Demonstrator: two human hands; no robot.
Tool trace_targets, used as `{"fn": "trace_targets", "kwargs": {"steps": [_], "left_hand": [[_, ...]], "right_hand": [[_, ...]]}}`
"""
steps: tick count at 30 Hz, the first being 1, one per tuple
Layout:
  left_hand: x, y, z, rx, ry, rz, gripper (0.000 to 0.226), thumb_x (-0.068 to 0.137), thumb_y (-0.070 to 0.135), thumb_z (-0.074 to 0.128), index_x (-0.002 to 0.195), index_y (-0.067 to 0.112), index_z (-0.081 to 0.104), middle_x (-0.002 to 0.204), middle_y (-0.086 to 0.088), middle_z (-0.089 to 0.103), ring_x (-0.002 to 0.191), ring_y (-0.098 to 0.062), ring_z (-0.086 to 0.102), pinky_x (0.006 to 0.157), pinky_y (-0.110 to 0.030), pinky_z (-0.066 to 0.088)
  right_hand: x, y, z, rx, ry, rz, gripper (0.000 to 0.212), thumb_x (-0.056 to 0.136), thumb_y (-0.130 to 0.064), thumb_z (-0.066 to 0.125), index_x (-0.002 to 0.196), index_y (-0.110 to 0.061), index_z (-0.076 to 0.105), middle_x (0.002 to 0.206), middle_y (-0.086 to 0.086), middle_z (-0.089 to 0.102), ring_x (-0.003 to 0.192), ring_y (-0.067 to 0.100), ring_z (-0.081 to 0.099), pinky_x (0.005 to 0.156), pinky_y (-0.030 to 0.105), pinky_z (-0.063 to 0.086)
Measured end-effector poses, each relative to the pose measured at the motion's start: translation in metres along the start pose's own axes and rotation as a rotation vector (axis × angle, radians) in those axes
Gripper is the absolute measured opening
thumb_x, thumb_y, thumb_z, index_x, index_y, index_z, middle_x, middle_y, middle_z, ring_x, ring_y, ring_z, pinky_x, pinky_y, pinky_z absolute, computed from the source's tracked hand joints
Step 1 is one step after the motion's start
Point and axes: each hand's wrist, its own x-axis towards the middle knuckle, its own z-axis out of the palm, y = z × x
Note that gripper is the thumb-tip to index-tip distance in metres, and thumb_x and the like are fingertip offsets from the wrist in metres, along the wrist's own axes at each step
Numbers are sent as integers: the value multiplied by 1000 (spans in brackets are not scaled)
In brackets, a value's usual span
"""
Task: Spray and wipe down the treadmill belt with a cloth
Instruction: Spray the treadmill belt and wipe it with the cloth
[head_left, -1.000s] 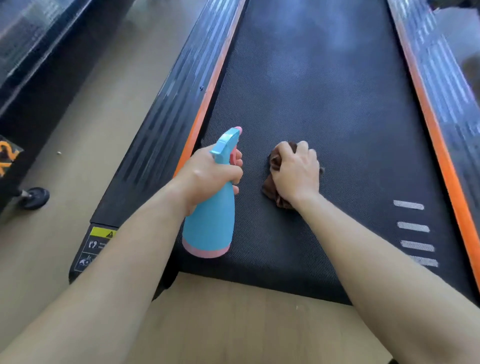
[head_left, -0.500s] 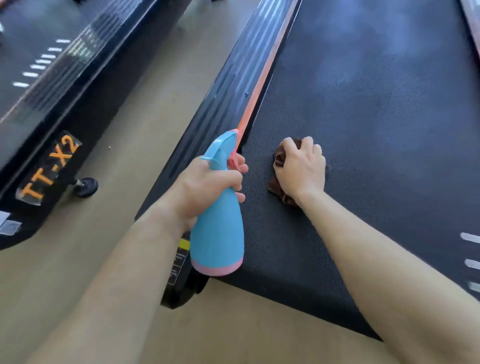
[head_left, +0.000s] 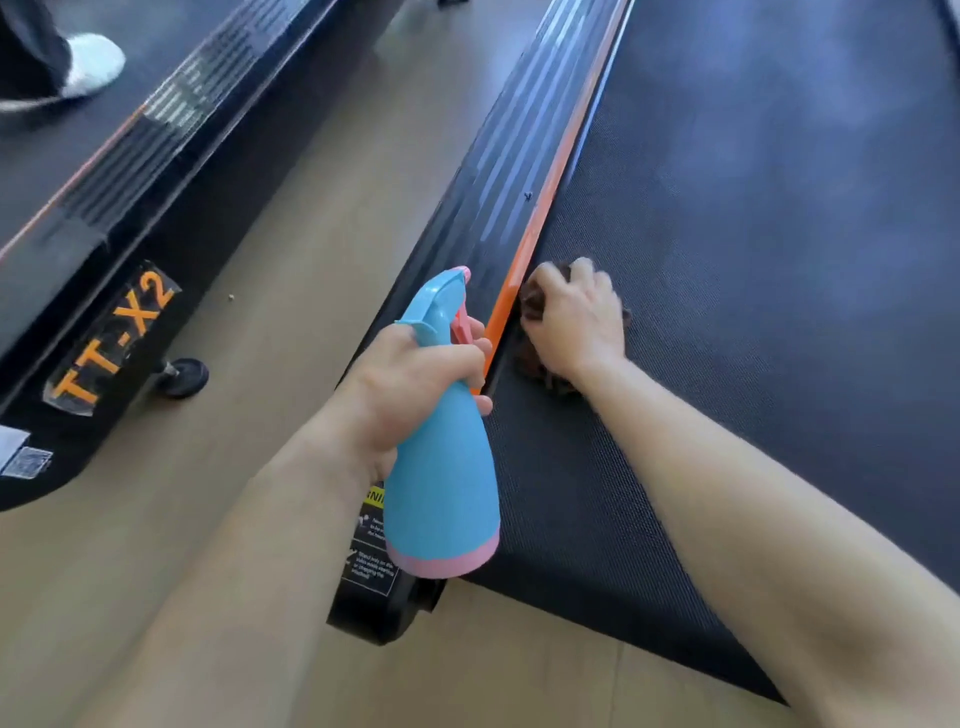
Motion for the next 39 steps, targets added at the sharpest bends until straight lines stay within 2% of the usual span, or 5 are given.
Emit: {"fn": "trace_targets", "kwargs": {"steps": [5,15,22,29,39], "left_hand": [[-7,-1,0,20,-44,9,37,80,-2,65,98,29,72,103,-1,72,73,-22,69,66,-27,61],[-40,-14,10,124,-24,-3,48,65,9,65,106,33,71,116,-11,74,74,-26,71,68,-33,60],[-93,-21,17,106,3,-7,58,63,12,61,115,34,70,124,-6,71,78,-27,70,63,-27,57],[-129,-52,6,161,28,-70,64,65,15,61,122,43,67,122,4,73,80,-29,77,68,-29,56],[-140,-77,-28,209,64,-129,57,64,17,61,110,51,69,123,0,70,83,-33,78,75,-34,55]], "right_hand": [[-102,0,-15,73,-141,-349,45,79,-46,44,112,-21,60,101,10,49,83,33,48,73,45,51],[-89,-15,-19,59,-81,-105,36,82,-38,66,112,-19,59,106,14,52,90,37,53,75,45,50],[-212,3,-55,56,-221,-442,44,73,-38,68,113,-24,59,102,9,51,82,32,50,69,45,51],[-139,-33,-37,68,-195,-63,35,88,-36,64,119,-21,58,114,12,51,99,37,50,80,44,44],[-178,-21,-38,84,-188,-383,36,78,-32,72,111,-20,62,102,12,52,85,36,51,72,46,52]]}}
